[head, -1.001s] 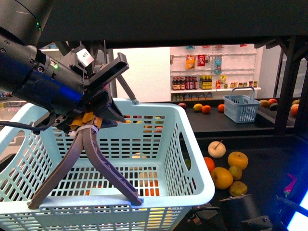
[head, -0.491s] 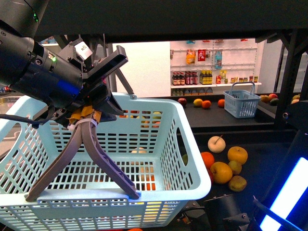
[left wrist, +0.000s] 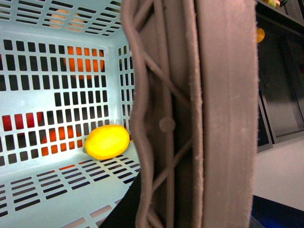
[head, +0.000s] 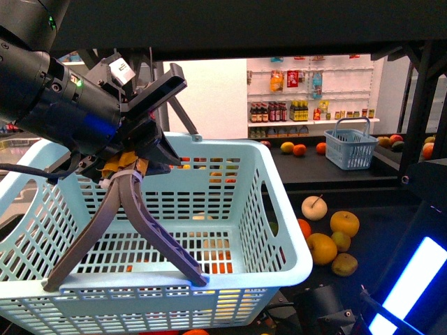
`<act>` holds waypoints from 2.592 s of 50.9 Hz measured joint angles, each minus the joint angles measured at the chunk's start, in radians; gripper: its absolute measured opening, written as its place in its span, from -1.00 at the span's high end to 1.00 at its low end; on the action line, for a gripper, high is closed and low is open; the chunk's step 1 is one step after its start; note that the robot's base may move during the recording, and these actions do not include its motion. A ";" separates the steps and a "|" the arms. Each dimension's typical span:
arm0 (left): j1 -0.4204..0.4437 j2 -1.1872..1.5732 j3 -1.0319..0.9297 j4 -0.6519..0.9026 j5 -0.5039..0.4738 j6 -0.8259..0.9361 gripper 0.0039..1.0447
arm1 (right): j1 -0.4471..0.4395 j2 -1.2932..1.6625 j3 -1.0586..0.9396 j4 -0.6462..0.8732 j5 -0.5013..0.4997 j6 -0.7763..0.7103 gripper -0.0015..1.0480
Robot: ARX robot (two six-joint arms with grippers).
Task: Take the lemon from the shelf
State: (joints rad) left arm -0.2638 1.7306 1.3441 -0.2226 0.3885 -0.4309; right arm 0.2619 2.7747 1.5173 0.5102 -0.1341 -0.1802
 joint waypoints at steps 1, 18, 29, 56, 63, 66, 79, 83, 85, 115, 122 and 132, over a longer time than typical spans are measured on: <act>0.000 0.000 0.000 0.000 0.000 0.000 0.71 | 0.000 0.000 0.000 0.000 0.000 0.000 -0.37; 0.000 0.000 0.000 0.000 0.000 0.000 0.71 | -0.033 -0.061 -0.078 0.042 0.014 0.010 -0.37; 0.000 0.000 0.000 0.000 0.000 0.000 0.71 | -0.118 -0.242 -0.229 0.092 0.027 -0.005 -0.37; -0.001 0.000 0.000 0.000 0.001 0.000 0.71 | -0.201 -1.033 -0.417 -0.150 -0.092 0.087 -0.37; -0.001 0.000 0.000 0.000 -0.002 0.000 0.71 | -0.139 -1.069 -0.402 -0.180 -0.086 0.118 -0.37; -0.001 0.000 0.000 0.000 -0.003 0.000 0.71 | -0.108 -1.070 -0.397 -0.192 -0.076 0.129 -0.37; -0.001 0.000 0.000 0.000 0.002 -0.001 0.71 | 0.006 -1.034 -0.382 -0.200 -0.039 0.156 -0.37; -0.001 0.000 0.000 0.000 0.002 0.000 0.71 | 0.027 -1.011 -0.371 -0.198 -0.030 0.168 -0.37; -0.001 0.000 0.000 0.000 0.002 0.000 0.71 | 0.036 -0.998 -0.365 -0.198 -0.023 0.173 -0.37; -0.001 0.000 0.000 0.000 0.001 -0.001 0.71 | 0.126 -0.896 -0.327 -0.208 0.045 0.192 -0.75; -0.001 0.000 0.000 0.000 0.000 -0.003 0.71 | 0.084 -0.907 -0.327 -0.188 0.048 0.228 -0.85; 0.000 0.000 0.000 0.000 -0.003 -0.003 0.71 | -0.002 -1.020 -0.346 -0.138 0.064 0.277 -0.85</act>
State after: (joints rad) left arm -0.2638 1.7306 1.3441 -0.2230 0.3859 -0.4343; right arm 0.2604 1.7542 1.1713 0.3717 -0.0700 0.0963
